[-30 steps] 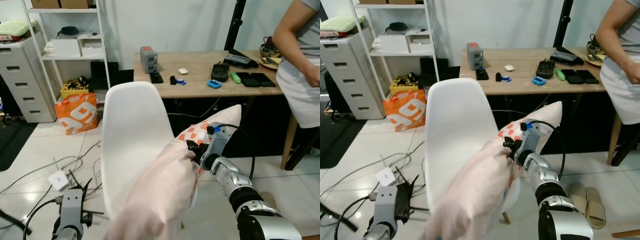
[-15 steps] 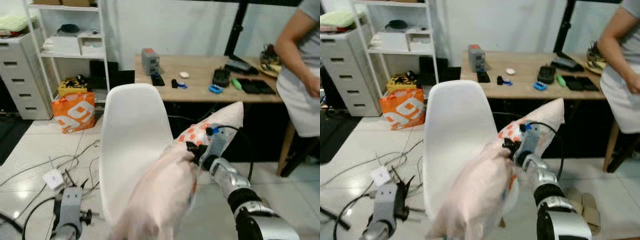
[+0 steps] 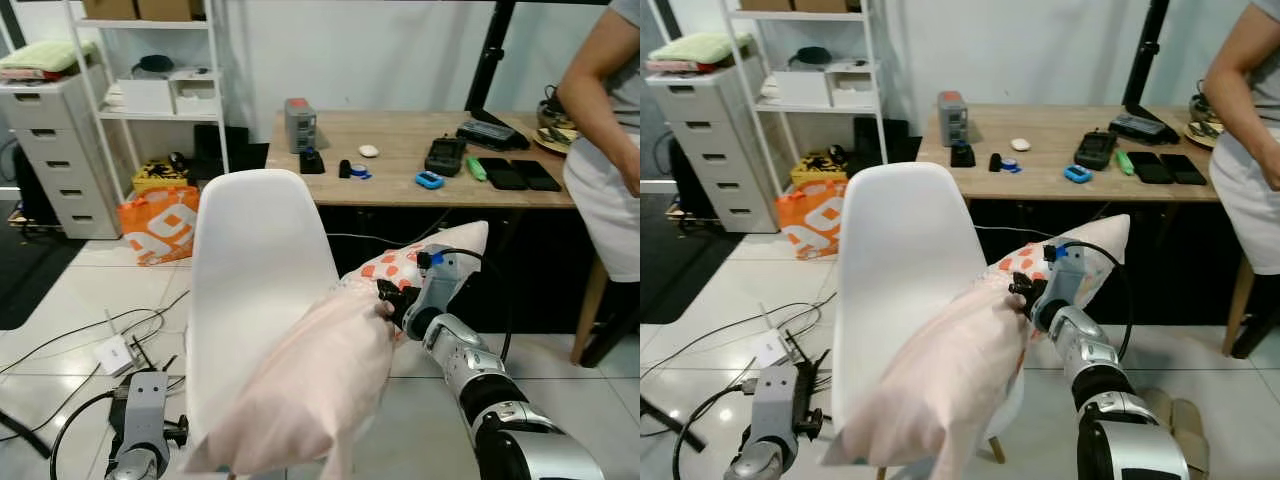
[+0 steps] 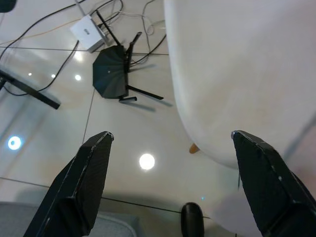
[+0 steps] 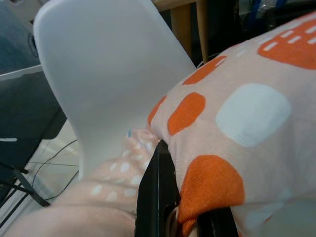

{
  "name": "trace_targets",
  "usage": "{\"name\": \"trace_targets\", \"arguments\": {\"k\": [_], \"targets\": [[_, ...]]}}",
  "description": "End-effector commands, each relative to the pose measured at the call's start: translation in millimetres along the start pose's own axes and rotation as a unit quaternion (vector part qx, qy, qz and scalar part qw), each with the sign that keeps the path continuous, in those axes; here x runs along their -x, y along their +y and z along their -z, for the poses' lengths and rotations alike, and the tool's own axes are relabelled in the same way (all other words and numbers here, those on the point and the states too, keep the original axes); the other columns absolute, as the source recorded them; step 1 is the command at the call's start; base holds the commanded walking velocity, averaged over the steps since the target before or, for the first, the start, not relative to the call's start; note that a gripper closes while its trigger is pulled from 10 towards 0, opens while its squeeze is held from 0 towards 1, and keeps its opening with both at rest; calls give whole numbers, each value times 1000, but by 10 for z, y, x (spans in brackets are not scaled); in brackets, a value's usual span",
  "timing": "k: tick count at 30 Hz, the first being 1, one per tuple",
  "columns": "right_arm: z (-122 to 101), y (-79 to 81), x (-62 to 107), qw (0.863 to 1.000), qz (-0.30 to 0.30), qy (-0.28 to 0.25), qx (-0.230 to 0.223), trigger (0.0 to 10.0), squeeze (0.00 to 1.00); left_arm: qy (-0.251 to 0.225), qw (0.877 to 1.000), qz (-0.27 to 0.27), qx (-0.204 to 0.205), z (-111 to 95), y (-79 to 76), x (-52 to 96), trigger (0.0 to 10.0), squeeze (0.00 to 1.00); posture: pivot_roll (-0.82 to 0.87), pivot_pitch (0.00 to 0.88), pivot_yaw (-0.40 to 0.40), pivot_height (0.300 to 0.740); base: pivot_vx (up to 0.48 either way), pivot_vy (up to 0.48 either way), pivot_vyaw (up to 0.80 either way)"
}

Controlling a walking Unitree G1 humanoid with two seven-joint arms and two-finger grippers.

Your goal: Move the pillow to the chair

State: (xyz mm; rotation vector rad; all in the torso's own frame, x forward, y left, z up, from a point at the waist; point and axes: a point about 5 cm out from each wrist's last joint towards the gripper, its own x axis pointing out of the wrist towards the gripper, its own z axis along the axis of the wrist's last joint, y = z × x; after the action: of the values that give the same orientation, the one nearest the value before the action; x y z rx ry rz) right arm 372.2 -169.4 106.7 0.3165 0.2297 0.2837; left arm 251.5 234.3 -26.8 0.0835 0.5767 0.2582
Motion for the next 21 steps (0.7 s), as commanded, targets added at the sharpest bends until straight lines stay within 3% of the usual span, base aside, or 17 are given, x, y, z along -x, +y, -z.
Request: {"name": "trace_targets", "arguments": {"k": [1, 10, 21], "targets": [[-193, 79, -51, 999, -14, -43, 9, 10000, 0, 9, 1000, 6, -7, 45, 9, 12, 10000, 0, -128, 38, -45, 740, 0, -480, 0], [-226, 182, -76, 997, -46, -58, 3, 10000, 0, 10, 1000, 3, -2, 54, 14, 15, 10000, 0, -127, 44, -41, 740, 0, -444, 0], [-227, 208, -85, 997, -50, -58, 6, 10000, 0, 13, 1000, -4, -3, 57, 44, 13, 10000, 0, -126, 50, -39, 740, 0, 0, 0]]}}
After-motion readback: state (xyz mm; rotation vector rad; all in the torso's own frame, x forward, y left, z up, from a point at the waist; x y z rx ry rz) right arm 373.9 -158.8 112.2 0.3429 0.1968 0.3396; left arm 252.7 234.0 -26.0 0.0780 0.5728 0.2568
